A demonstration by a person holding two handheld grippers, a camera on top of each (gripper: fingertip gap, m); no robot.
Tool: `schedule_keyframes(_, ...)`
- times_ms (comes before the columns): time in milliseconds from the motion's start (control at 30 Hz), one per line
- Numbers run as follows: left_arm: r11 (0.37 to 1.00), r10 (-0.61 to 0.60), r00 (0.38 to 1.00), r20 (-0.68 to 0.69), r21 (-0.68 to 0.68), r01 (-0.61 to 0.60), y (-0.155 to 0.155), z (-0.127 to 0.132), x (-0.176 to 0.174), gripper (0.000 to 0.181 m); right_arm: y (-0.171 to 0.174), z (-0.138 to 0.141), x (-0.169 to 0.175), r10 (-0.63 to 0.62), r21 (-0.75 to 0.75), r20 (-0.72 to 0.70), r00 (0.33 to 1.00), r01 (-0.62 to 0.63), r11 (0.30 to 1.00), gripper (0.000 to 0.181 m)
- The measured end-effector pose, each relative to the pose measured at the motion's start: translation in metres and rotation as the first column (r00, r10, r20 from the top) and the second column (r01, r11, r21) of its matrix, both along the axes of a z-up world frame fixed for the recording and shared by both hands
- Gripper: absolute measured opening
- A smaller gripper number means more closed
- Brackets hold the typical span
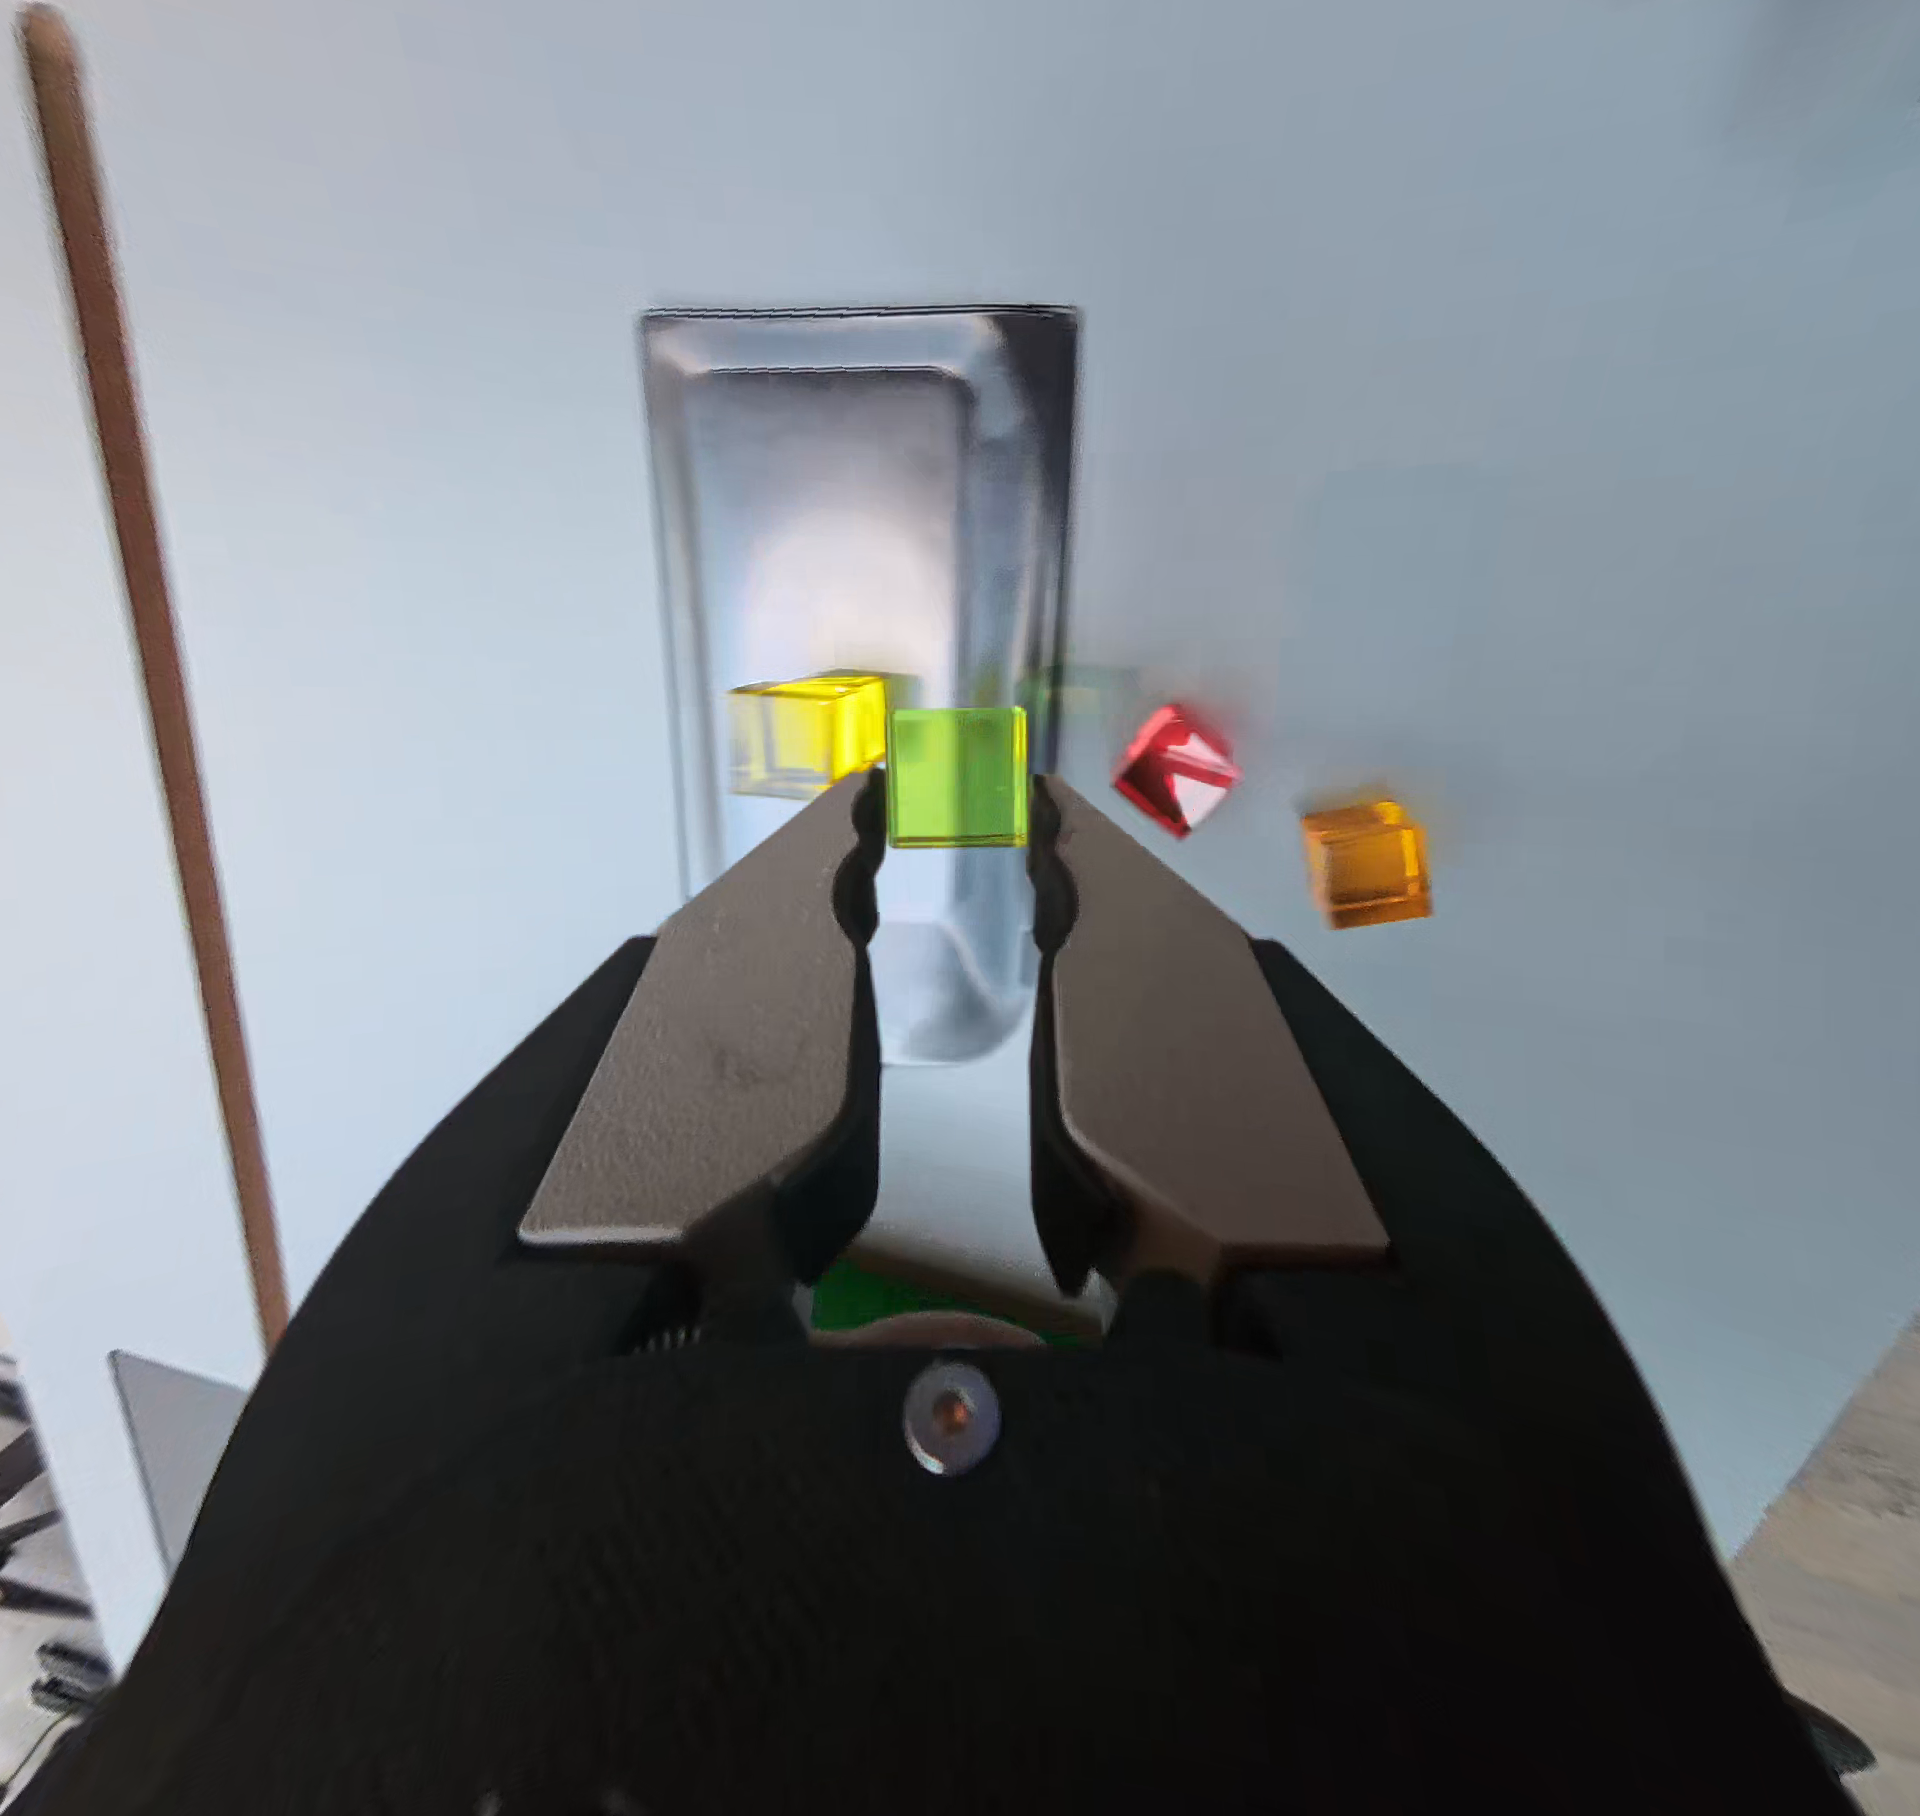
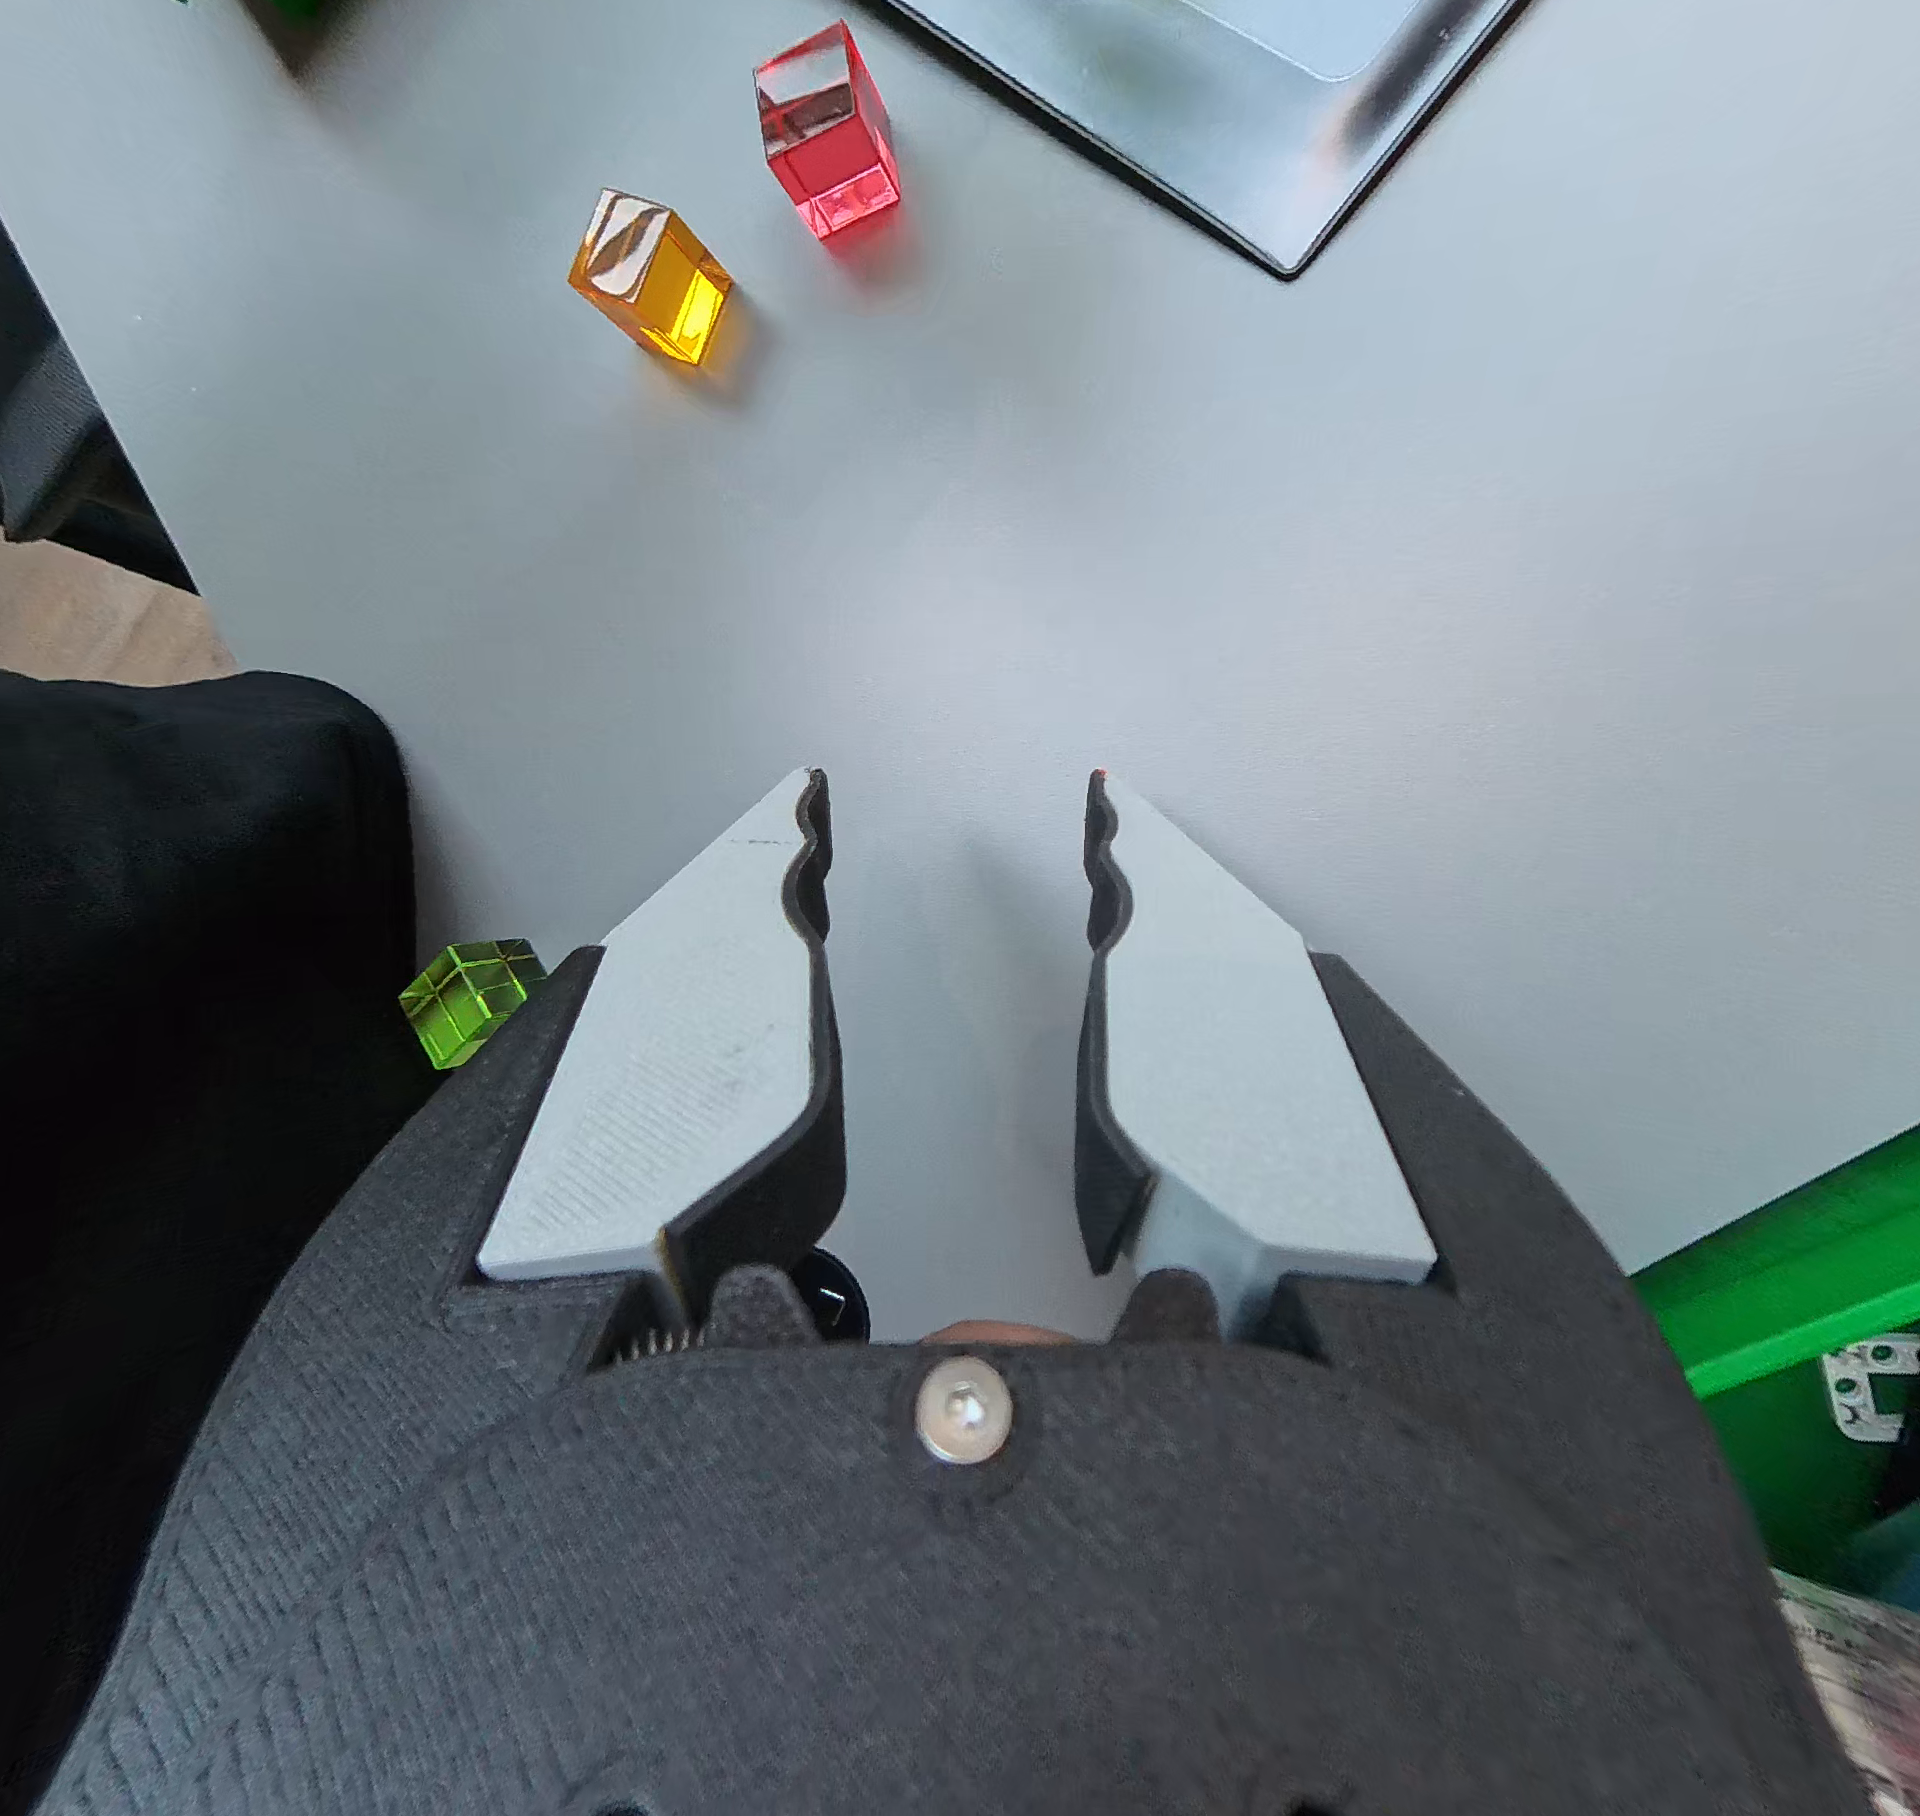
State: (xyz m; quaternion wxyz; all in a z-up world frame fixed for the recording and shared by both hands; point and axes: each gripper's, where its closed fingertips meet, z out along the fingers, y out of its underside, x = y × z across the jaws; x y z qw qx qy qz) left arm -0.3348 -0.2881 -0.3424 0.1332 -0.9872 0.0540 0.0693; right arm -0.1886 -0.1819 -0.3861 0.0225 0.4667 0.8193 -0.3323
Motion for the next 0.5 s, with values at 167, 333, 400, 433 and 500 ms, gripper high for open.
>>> schedule_keyframes(167,1.0,0.01,1.0,-0.023,0.025,-0.009,0.002,0.012,-0.034,0.024,0.0,0.001,0.0,-0.004,-0.003,-0.003,1.0,0.004,1.0,0.047)
schedule_keyframes(333,1.0,-0.006,1.0,-0.015,0.028,0.007,0.008,0.007,-0.044,0.024,0.004,0.002,0.0,-0.017,-0.004,-0.003,1.0,0.017,1.0,0.047)
schedule_keyframes(400,0.999,-0.012,1.0,-0.008,0.029,0.012,0.01,0.003,-0.044,0.024,0.006,0.002,0.0,-0.022,-0.004,-0.003,1.0,0.022,1.0,0.046)
schedule_keyframes(433,0.999,-0.019,1.0,-0.006,0.031,0.02,0.011,0.001,-0.043,0.024,0.007,0.001,0.0,-0.024,-0.004,-0.002,1.0,0.024,1.0,0.047)
schedule_keyframes(500,0.999,-0.032,0.999,0.002,0.028,0.032,0.011,-0.003,-0.042,0.024,0.008,0.001,0.0,-0.028,-0.003,0.0,1.0,0.028,1.0,0.047)
